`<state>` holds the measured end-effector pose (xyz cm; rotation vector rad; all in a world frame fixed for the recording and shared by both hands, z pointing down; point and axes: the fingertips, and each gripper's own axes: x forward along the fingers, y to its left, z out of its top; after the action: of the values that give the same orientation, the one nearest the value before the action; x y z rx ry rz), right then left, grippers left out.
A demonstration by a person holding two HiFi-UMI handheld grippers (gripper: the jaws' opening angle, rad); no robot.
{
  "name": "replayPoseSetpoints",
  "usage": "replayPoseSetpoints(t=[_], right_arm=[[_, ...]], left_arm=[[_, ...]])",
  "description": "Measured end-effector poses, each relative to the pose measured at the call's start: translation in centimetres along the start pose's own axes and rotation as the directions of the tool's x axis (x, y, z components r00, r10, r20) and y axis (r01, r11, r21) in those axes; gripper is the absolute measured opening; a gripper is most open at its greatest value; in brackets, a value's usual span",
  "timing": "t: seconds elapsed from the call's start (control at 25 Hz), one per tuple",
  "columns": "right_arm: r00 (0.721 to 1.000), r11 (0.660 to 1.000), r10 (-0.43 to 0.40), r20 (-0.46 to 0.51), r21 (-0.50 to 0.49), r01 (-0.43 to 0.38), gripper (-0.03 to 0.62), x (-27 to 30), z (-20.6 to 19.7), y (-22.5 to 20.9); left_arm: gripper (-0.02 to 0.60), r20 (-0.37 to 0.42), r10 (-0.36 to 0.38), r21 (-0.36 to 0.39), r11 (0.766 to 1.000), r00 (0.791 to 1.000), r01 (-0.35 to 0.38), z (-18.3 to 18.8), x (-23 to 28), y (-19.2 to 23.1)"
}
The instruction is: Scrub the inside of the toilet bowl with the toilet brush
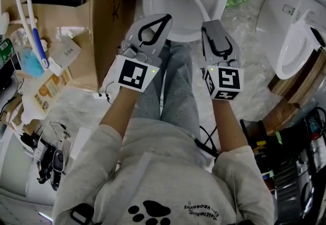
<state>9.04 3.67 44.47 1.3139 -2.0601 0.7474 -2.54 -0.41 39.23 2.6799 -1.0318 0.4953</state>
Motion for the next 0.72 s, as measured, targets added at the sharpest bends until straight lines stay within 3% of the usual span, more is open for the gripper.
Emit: replayPoseSetpoints(t=[0.72], right_arm=[[0.993, 1.0, -0.008, -0.122, 0.015, 0.009, 0.153, 2.5, -6.4, -0.1]], left_arm=[[-0.003, -0.07, -0.032, -0.088, 0.996, 0.997, 0.026, -5.8, 1.4, -1.4]])
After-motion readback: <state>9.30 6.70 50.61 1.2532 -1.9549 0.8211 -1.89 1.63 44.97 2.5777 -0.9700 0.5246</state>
